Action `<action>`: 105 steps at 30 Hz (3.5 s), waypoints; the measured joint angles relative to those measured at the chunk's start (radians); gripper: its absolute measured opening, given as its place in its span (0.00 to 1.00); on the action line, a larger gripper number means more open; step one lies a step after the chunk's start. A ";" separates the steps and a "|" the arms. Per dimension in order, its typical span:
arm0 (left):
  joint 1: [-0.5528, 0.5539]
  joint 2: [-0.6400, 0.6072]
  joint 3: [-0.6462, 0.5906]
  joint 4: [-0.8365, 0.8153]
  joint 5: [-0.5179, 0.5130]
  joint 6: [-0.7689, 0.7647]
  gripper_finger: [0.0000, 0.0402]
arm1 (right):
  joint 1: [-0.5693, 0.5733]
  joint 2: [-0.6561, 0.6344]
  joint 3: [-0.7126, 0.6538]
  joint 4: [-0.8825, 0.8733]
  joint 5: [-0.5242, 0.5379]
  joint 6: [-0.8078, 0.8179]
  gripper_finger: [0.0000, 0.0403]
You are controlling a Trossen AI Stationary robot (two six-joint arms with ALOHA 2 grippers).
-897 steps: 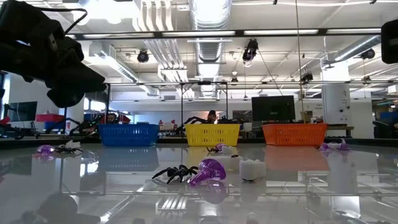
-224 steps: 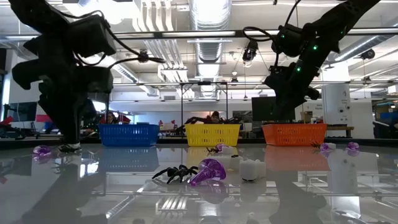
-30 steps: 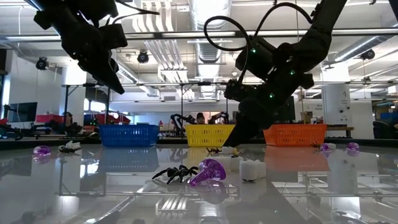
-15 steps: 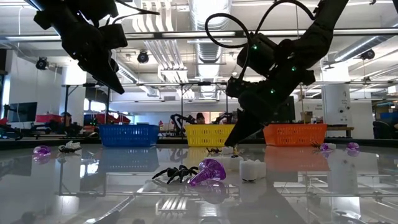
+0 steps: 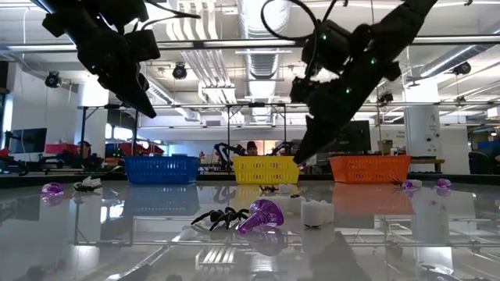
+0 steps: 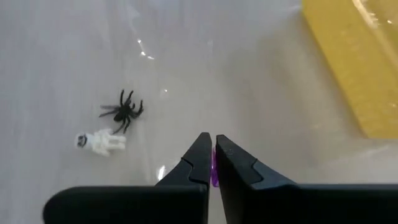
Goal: Sort Halloween decoration
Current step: Put the purple witch hat toy into the orange basket, then put the black spider toy into the blue basket
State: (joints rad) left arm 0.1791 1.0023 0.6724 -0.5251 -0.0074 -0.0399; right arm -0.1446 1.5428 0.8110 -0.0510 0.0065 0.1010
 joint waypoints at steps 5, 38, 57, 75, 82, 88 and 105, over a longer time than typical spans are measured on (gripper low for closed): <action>0.000 0.000 0.000 -0.003 0.000 0.000 0.28 | -0.001 -0.107 0.019 -0.161 0.059 -0.007 0.02; 0.000 0.000 0.000 -0.009 0.000 0.004 0.28 | -0.444 -0.296 -0.010 -0.466 0.281 0.007 0.02; 0.000 0.000 0.000 -0.010 0.000 -0.003 0.28 | -0.460 -0.186 -0.011 -0.430 0.310 0.003 0.21; -0.011 0.002 0.000 -0.018 0.195 -0.145 0.29 | -0.460 -0.260 0.002 -0.431 0.309 0.004 0.26; -0.130 0.035 -0.052 -0.085 0.201 -0.282 0.34 | -0.460 -0.260 0.002 -0.432 0.309 0.004 0.27; -0.260 0.088 -0.074 -0.037 0.197 -0.418 0.34 | -0.460 -0.260 0.002 -0.432 0.308 0.034 0.28; -0.599 0.295 -0.074 0.105 0.094 -0.766 0.34 | -0.456 -0.260 0.003 -0.434 0.300 0.109 0.28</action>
State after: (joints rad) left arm -0.4202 1.2971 0.5987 -0.4200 0.0870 -0.8059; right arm -0.6003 1.2827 0.8135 -0.4850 0.3065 0.2098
